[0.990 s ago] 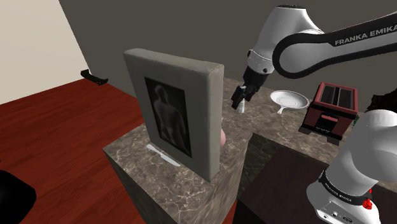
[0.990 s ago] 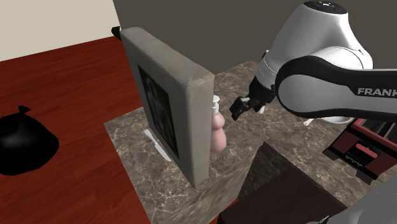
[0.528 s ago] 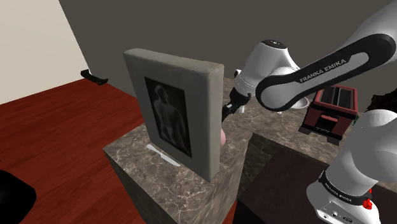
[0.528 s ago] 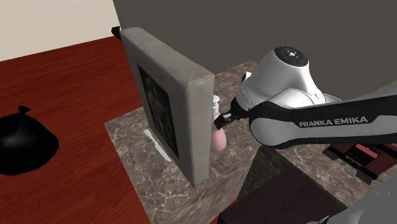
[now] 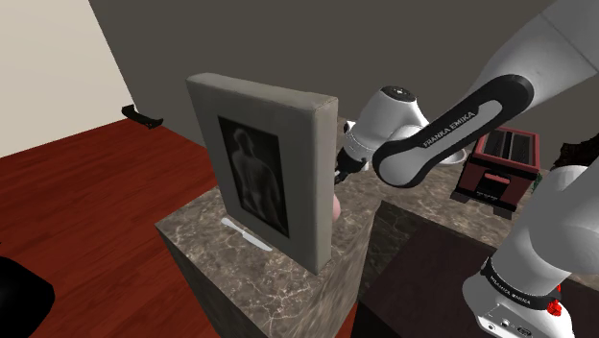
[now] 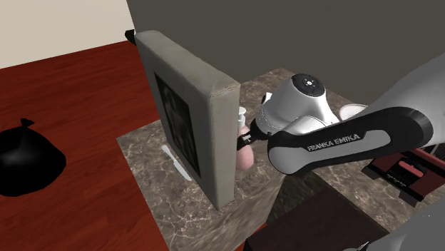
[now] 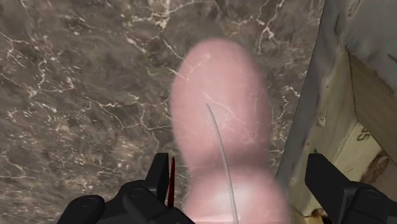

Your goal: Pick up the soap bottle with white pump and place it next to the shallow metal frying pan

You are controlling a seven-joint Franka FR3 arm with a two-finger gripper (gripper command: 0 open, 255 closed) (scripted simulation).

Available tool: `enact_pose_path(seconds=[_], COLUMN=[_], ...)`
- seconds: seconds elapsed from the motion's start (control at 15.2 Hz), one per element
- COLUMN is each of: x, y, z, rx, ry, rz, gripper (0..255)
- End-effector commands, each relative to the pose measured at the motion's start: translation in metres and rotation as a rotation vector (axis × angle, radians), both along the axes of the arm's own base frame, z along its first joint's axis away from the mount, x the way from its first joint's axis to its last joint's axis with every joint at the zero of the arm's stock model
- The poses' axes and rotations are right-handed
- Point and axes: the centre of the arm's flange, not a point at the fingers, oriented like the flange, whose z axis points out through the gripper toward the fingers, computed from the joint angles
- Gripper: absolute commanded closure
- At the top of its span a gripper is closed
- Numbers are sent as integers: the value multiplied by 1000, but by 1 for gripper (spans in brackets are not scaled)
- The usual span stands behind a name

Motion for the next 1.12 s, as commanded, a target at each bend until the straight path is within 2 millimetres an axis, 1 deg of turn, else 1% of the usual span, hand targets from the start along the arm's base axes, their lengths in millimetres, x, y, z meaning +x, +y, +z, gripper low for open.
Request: enact_pose_path(seconds=[0.0, 0.46, 0.53, 1.06], x=[3, 3, 3, 3], y=[2, 2, 2, 2], z=[-9, -9, -9, -9], rx=[1, 1, 1, 1], ry=[-1, -1, -1, -1], rz=[0, 0, 0, 0], gripper=[0, 0, 255, 255])
